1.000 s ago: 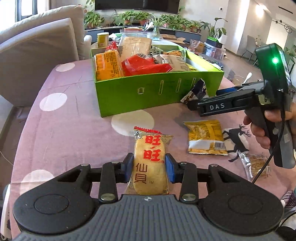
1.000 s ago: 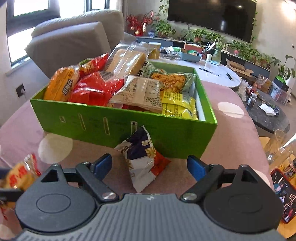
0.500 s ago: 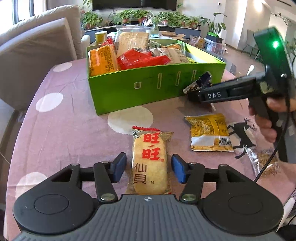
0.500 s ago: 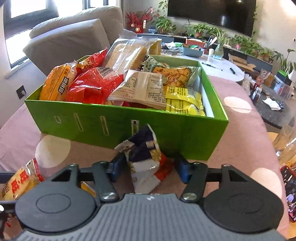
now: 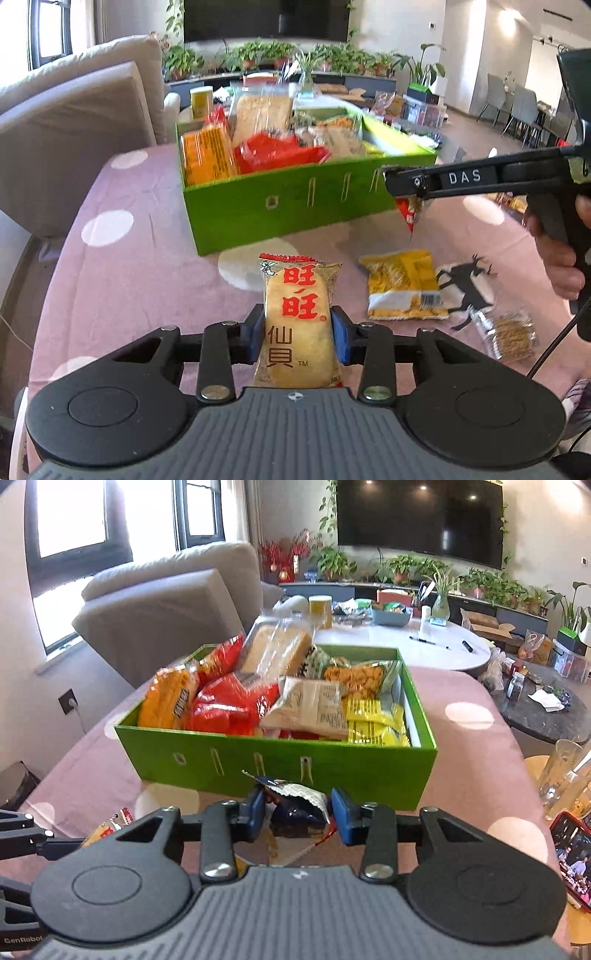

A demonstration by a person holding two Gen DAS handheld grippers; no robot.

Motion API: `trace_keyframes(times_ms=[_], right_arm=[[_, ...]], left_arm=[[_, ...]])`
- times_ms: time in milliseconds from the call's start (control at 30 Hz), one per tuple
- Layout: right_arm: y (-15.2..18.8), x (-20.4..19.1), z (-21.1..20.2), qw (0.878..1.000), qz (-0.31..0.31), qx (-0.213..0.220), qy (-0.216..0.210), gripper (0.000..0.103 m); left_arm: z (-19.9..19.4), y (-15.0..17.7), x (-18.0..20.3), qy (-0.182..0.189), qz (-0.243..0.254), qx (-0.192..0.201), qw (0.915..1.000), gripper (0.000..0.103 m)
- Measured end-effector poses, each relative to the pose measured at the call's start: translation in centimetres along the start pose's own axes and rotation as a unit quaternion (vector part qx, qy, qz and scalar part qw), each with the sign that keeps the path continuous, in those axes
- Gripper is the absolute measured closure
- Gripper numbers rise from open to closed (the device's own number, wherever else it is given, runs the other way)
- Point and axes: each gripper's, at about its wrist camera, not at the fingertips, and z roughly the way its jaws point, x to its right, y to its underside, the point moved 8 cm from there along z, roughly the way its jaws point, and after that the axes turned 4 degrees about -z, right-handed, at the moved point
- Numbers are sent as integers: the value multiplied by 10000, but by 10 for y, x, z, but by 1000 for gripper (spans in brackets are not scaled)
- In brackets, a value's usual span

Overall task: Organize snacks
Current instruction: 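Lower both snacks into the green box and open both tools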

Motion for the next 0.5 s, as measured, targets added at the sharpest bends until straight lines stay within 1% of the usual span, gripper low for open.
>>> trace_keyframes(times_ms=[233,500], right_arm=[[-13,0,-14,9996,84,242,-119,21],[-30,6,-14,9991,149,366,-161,21]], left_arm=[[-9,-20,2,9,-9,237,9997,69],[-11,-51,4,11,22,510,9987,69]])
